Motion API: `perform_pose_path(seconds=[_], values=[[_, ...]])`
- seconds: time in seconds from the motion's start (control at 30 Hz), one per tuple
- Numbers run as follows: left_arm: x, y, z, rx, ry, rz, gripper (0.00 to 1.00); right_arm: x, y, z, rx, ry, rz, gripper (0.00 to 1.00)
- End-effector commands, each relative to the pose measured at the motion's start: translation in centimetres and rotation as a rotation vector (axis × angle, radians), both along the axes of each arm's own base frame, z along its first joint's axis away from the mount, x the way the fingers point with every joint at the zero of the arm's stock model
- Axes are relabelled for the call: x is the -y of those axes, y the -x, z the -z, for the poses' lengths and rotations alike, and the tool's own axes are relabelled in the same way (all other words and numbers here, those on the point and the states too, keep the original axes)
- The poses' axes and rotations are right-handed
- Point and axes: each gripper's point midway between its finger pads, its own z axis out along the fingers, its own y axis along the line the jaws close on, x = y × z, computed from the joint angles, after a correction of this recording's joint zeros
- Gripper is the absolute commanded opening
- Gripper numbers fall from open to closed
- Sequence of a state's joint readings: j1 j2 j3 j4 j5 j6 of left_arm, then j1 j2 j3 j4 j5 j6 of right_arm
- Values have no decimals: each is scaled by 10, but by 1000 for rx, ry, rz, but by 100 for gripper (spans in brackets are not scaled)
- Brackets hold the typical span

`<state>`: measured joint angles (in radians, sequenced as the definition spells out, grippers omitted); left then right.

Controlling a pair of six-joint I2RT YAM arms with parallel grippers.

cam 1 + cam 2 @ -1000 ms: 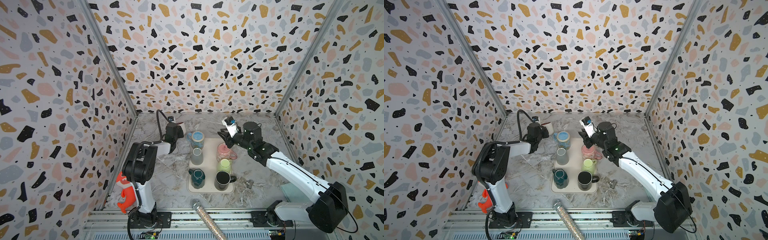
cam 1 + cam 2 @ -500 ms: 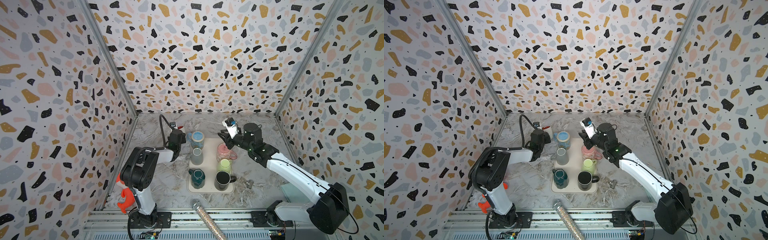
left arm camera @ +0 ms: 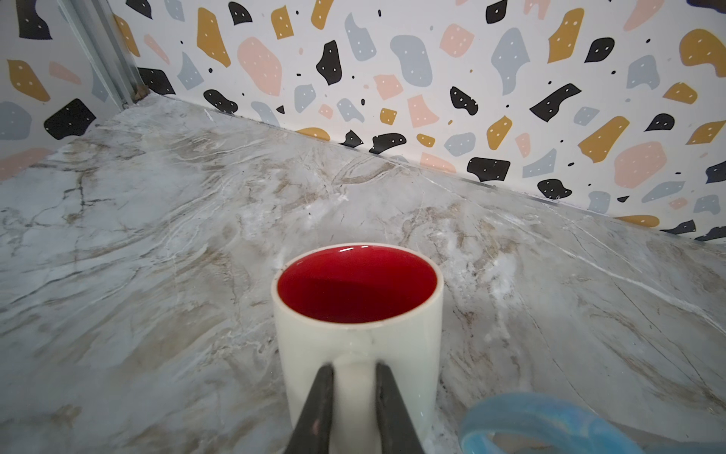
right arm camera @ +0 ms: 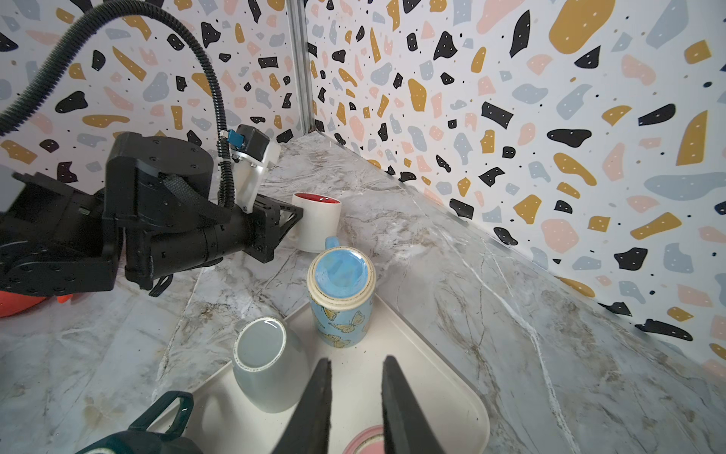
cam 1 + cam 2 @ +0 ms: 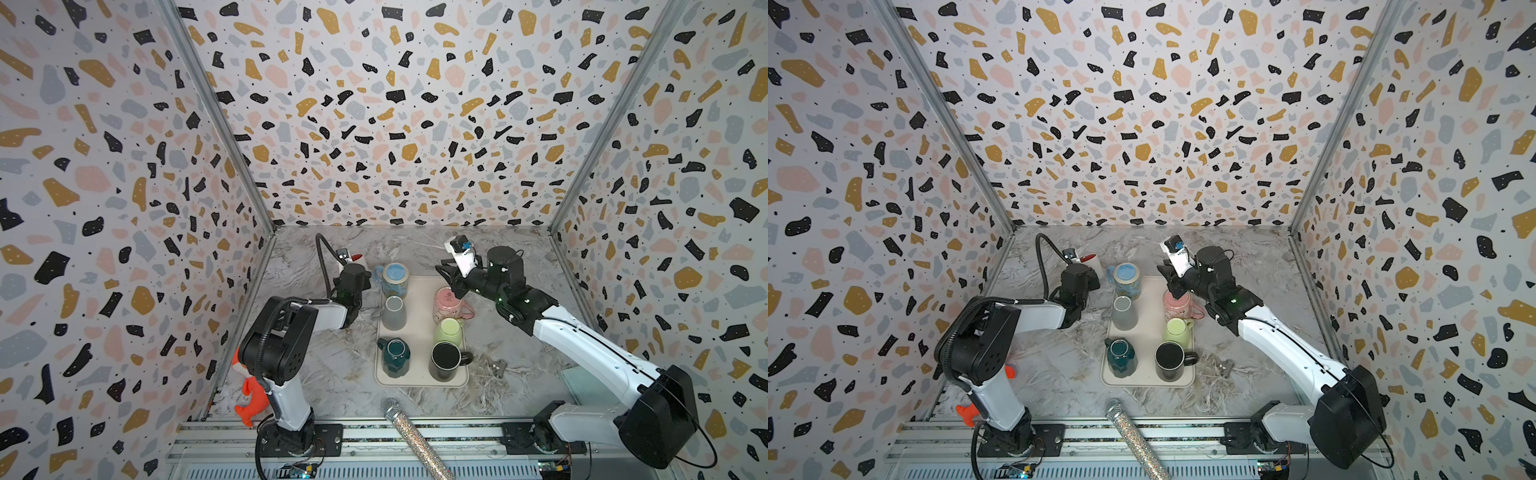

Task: Turn the mug right side up
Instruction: Place the mug at the top-left of the table.

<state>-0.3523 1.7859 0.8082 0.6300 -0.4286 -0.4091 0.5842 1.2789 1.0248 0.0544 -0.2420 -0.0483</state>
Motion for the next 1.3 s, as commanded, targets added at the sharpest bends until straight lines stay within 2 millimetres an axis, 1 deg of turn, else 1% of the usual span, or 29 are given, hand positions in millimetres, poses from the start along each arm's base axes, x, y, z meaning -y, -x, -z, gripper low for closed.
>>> perform_pose_path(seconds=[0.0,0.07,0.23,0.6,1.1,1.17,1.27], values=[[-17,21,31,-105,-69,-50,0,3,7,-17,30,-39,-6,24],[-18,24,34,-111,-72,-57,1,4,7,-17,31,-39,-6,24],[-16,28,33,-114,-82,-56,10,4,9,-19,33,-42,-6,24],[-17,33,42,-149,-85,-67,26,6,11,-18,33,-47,-5,24],[-12,43,52,-175,-79,-57,27,7,13,-18,30,-54,0,24],[-11,47,51,-177,-68,-53,28,7,14,-19,23,-57,-1,24],[-7,55,40,-158,-35,-39,29,10,14,-19,-26,-59,12,26]])
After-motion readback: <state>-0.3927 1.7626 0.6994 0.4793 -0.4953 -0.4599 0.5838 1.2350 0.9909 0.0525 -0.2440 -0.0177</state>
